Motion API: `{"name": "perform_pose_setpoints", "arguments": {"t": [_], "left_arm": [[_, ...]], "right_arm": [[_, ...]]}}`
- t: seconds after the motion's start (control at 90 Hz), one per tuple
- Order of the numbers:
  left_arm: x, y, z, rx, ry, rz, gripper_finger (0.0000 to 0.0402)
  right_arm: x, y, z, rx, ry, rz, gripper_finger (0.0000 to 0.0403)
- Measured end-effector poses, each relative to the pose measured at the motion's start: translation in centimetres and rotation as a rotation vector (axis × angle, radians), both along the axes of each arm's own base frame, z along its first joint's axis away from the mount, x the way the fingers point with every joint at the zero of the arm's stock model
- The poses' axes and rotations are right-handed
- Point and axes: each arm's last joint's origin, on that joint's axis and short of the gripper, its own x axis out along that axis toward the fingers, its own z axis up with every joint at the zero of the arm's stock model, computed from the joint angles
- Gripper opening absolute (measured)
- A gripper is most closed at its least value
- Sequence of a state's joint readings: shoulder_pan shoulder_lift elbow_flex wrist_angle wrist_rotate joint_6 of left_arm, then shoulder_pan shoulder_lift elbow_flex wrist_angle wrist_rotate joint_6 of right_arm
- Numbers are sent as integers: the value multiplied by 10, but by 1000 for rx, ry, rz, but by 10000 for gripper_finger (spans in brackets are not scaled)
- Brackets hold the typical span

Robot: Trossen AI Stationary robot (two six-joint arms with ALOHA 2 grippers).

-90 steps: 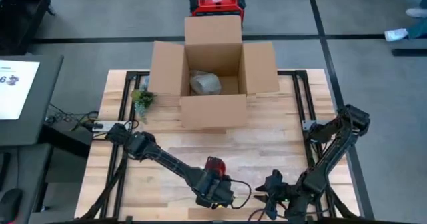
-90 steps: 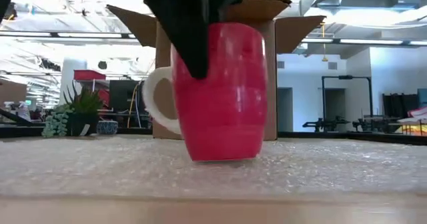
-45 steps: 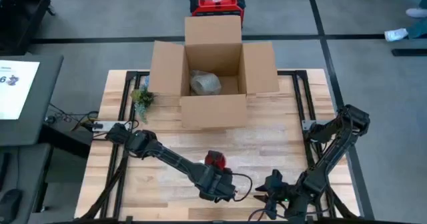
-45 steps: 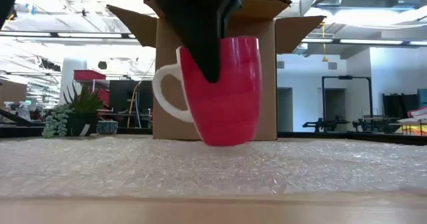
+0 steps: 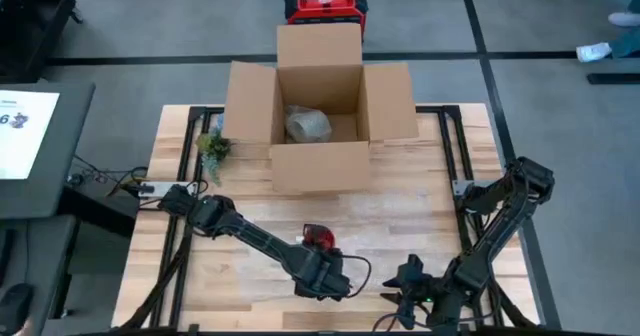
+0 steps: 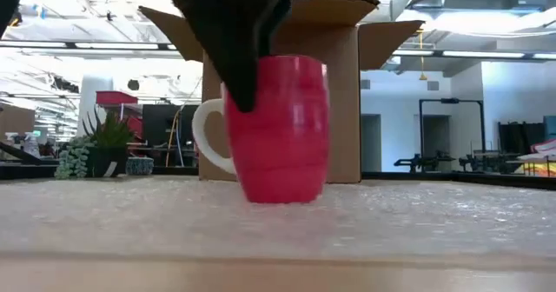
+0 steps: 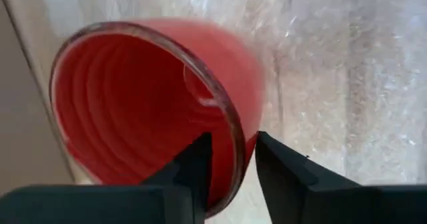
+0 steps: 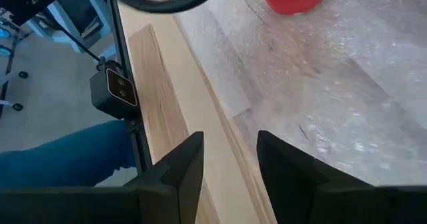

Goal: Wrap mug
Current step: Pack the red mug with the bubble wrap

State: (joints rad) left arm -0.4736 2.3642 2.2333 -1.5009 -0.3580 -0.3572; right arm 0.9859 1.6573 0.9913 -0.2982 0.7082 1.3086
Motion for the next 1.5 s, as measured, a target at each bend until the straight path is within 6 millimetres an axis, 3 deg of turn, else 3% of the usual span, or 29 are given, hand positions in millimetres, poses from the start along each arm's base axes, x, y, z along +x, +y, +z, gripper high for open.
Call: {"name": "perform_pose_setpoints", "arguments": {"t": [0.2, 0.478, 0.989, 1.344, 1.5], "left_arm": [[1, -4, 0, -7, -9, -53, 80], [-2, -5, 0, -3, 20, -66, 7], [-2, -4, 5, -20, 21, -51, 15], [-7, -2, 6, -44, 88, -28, 80], [-7, -3, 6, -56, 95, -35, 86]], "right_arm": [[0, 0, 0, -6, 0, 4, 132], [0, 0, 0, -6, 0, 4, 132], [1, 0, 0, -7, -1, 2, 132], [2, -1, 0, -7, -1, -2, 132], [1, -1, 0, -6, -1, -2, 132]]}}
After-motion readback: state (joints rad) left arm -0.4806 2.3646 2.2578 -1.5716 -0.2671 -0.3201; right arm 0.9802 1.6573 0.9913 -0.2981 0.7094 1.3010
